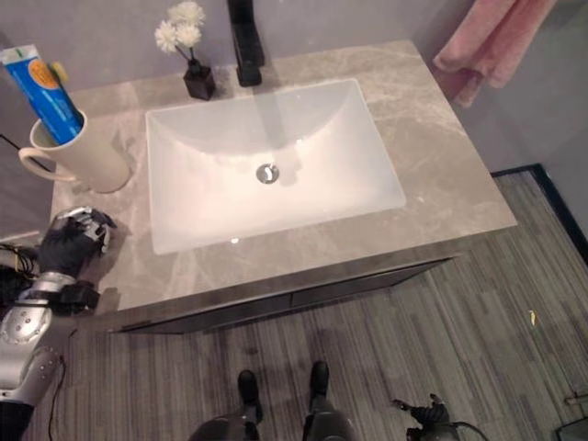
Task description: Put brush and paste in cup on sink, flatten towel.
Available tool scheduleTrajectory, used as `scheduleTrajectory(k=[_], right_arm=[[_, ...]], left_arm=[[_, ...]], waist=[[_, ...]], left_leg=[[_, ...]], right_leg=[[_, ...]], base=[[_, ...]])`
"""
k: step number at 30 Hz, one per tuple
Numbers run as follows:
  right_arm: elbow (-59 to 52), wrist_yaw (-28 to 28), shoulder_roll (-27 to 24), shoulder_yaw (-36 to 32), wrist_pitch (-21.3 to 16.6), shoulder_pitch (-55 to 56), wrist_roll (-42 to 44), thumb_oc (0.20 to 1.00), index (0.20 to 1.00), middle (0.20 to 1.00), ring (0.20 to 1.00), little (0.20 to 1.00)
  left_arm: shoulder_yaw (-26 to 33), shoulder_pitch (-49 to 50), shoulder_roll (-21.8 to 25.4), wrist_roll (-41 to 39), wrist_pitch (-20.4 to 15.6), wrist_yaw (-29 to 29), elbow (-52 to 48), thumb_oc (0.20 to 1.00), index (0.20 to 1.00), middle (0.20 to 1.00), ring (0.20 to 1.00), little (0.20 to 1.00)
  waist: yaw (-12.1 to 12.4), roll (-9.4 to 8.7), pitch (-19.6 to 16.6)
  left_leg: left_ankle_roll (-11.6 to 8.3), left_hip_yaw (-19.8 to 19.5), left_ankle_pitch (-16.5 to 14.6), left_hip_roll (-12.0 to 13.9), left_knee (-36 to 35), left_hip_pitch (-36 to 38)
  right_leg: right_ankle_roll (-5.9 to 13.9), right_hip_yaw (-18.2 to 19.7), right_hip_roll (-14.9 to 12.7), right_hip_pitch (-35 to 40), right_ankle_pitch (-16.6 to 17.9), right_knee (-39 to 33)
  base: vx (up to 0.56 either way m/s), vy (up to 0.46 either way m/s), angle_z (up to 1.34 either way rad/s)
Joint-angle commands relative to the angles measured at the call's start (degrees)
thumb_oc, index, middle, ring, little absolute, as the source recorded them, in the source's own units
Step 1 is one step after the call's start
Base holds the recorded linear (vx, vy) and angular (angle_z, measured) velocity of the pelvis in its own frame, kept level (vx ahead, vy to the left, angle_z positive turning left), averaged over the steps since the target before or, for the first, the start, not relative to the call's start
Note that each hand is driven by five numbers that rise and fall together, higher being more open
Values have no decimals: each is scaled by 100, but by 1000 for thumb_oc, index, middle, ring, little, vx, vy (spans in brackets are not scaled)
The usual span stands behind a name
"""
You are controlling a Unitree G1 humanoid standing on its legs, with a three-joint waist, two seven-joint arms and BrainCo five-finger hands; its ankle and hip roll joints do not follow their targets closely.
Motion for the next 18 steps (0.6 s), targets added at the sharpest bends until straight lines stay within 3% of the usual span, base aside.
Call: scheduleTrajectory(k=[1,9,18], right_arm=[[71,-73,-82,66,-34,39,-66,1000,1000,1000,1000,1000],[22,-100,-91,148,22,2,9,1000,1000,1000,1000,1000],[-128,-149,-128,325,9,-155,98,1000,1000,1000,1000,1000]], left_arm=[[194,-522,-59,103,-280,198,214,200,200,200,200,200],[19,-1643,69,125,-350,740,1071,200,200,200,200,200],[-280,-2751,538,-58,-409,1133,1842,200,200,200,200,200]], waist=[[-79,-20,-93],[-225,-53,-62],[-340,-124,26]], left_leg=[[-297,-718,-177,428,66,-111],[-325,-721,-104,443,66,-410],[-352,-773,-50,490,66,-697]], right_leg=[[513,-318,-420,33,26,33],[524,-292,-396,-276,94,33],[538,-234,-339,-550,114,33]], base=[[0,0,0],[19,-7,-1],[54,-1,-1]])
